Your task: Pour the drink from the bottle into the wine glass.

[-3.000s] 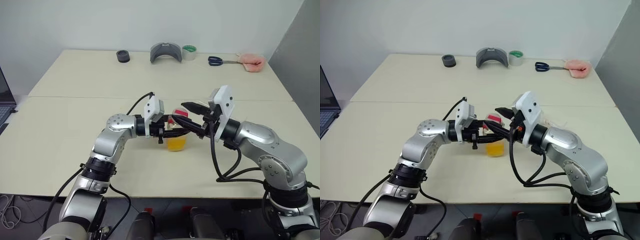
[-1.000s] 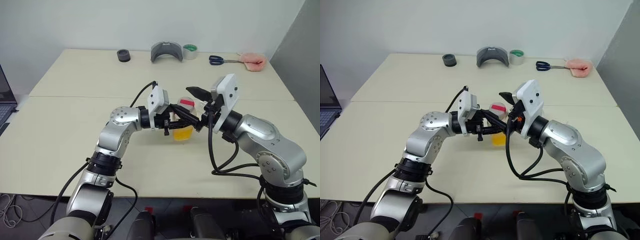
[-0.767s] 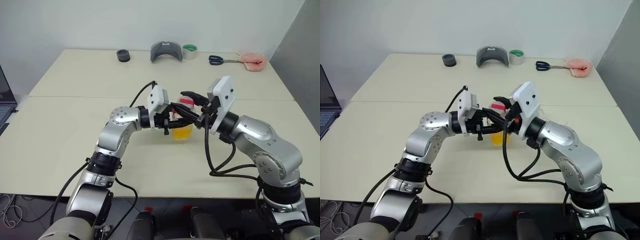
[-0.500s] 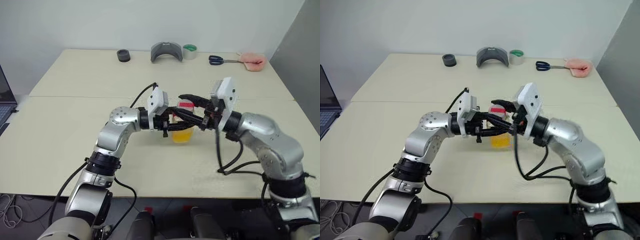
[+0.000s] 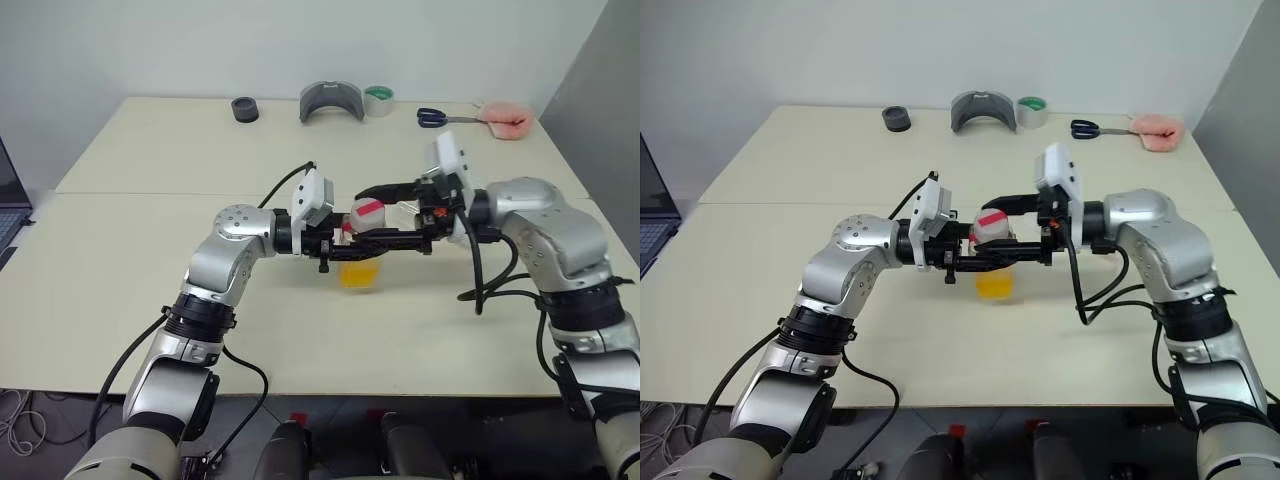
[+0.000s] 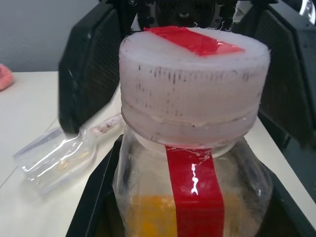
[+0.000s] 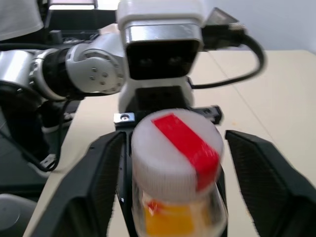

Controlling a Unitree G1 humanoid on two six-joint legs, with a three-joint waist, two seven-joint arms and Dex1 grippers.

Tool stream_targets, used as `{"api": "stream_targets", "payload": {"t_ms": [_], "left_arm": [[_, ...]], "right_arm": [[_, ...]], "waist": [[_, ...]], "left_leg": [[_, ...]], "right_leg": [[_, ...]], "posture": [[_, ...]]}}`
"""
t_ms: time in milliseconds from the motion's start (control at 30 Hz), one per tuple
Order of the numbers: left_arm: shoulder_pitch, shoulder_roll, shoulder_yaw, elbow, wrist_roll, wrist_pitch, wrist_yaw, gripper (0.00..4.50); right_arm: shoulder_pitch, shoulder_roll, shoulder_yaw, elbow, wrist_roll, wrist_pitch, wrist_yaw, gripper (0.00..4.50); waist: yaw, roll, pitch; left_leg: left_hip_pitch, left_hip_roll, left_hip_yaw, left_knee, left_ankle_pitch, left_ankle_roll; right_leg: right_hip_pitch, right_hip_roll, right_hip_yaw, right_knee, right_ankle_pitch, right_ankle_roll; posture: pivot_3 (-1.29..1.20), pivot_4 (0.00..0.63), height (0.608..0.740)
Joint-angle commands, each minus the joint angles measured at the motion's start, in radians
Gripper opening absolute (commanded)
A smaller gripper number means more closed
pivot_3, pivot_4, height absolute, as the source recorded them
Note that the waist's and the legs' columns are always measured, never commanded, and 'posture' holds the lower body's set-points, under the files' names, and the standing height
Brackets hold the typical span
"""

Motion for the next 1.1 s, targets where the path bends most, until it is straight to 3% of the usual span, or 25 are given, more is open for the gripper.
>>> {"api": "stream_targets", "payload": {"t_ms": [33, 100, 200, 300, 400, 1100], "left_arm": [[-0.014, -0.011, 0.034, -0.031, -0.03, 0.018, 0.027, 1.83], [-0.02, -0.013, 0.037, -0.021, -0.031, 0.022, 0.034, 1.83], [-0.033, -0.022, 0.034, 0.006, -0.018, 0.009, 0.04, 1.83], [-0.045, -0.026, 0.026, 0.029, -0.01, 0.0, 0.034, 1.83], [-0.055, -0.022, 0.01, 0.052, 0.001, -0.02, 0.003, 1.83], [-0.066, -0.037, 0.004, 0.112, 0.066, -0.109, -0.03, 1.83]], "right_arm": [[0.072, -0.021, -0.164, -0.249, 0.157, 0.133, -0.142, 3.93], [0.13, 0.0, -0.205, -0.359, 0.19, 0.175, -0.256, 3.93], [0.223, 0.076, -0.16, -0.513, 0.084, 0.187, -0.489, 3.93], [0.254, 0.17, -0.11, -0.554, -0.005, 0.206, -0.682, 3.93], [0.263, 0.228, -0.045, -0.565, -0.086, 0.198, -0.782, 3.93], [0.269, 0.305, 0.046, -0.53, -0.166, 0.199, -0.847, 3.93]], "waist": [[0.006, 0.0, 0.0], [0.007, 0.0, 0.0], [0.006, 0.0, 0.0], [-0.001, 0.0, 0.0], [-0.002, 0.0, 0.0], [-0.001, 0.0, 0.0]], "left_leg": [[0.0, 0.0, 0.0, 0.0, 0.0, 0.0], [0.0, 0.0, 0.0, 0.0, 0.0, 0.0], [0.0, 0.0, 0.0, 0.0, 0.0, 0.0], [0.001, 0.0, 0.001, 0.0, 0.0, 0.0], [0.001, 0.0, 0.001, 0.0, 0.0, 0.0], [0.0, 0.0, 0.001, -0.001, 0.0, 0.0]], "right_leg": [[0.0, 0.0, 0.0, 0.0, 0.0, 0.0], [0.0, 0.0, 0.0, 0.0, 0.0, 0.0], [0.0, 0.001, 0.0, 0.0, 0.0, 0.0], [0.0, 0.002, 0.002, 0.001, 0.0, 0.0], [-0.001, 0.003, 0.001, 0.001, 0.0, 0.0], [-0.001, 0.002, 0.001, 0.001, 0.0, 0.0]], "posture": [[0.0, 0.15, 0.74], [0.0, 0.15, 0.74], [0.0, 0.15, 0.74], [0.0, 0.15, 0.74], [0.0, 0.15, 0.74], [0.0, 0.15, 0.74]]}}
